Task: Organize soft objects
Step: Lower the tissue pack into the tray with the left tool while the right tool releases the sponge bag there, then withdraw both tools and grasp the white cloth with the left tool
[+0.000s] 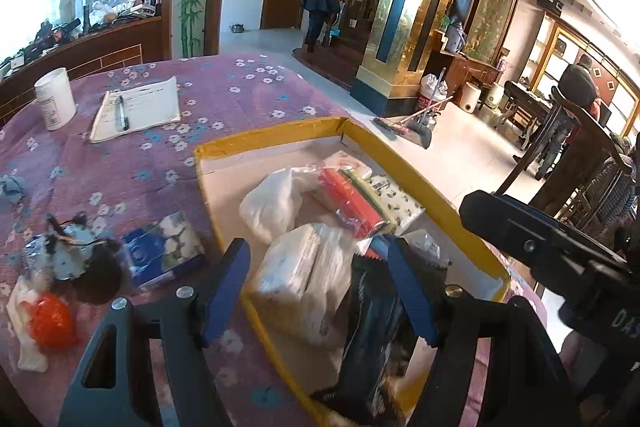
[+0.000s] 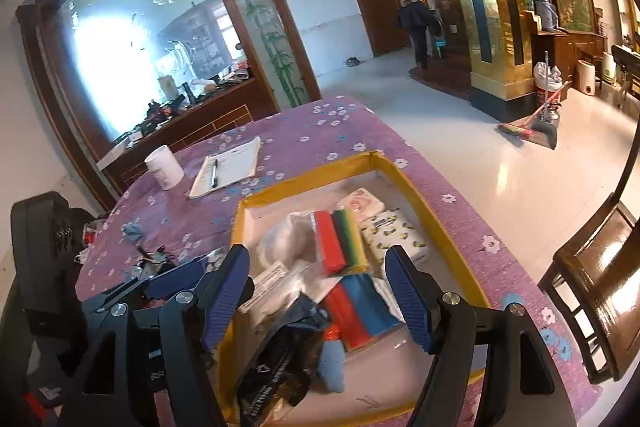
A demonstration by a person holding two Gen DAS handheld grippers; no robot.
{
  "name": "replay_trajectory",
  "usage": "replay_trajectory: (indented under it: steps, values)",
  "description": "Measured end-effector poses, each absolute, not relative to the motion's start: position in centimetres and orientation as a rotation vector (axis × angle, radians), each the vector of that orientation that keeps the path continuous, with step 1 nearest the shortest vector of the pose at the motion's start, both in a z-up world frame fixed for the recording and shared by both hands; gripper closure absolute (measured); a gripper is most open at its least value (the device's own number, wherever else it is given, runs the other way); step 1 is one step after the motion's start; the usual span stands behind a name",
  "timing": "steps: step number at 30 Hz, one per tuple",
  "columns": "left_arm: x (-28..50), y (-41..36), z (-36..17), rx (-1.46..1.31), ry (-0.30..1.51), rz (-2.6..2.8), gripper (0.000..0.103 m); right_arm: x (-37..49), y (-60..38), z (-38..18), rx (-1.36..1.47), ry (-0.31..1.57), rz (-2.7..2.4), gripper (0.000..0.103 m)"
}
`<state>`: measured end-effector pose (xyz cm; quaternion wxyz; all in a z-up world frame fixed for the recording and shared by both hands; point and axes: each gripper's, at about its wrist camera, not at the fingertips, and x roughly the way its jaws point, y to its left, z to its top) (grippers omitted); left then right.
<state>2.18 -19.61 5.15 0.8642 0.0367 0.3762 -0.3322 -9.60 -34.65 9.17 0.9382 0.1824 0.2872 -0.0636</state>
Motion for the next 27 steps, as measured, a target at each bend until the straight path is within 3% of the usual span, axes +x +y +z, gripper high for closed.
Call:
replay_trajectory:
  steps: [17, 27]
  values:
    - [1.5, -5.2, 7.2, 0.033, 0.762, -0.555, 0.029, -8.9, -29.0, 8.9, 0.306, 0.619, -0.019, 0.025]
    - [7.1, 5.1, 3.6, -0.108, 0.846, -0.358, 0.027, -7.4, -23.4, 6.2, 0.215, 0.697, 0.084, 0.025]
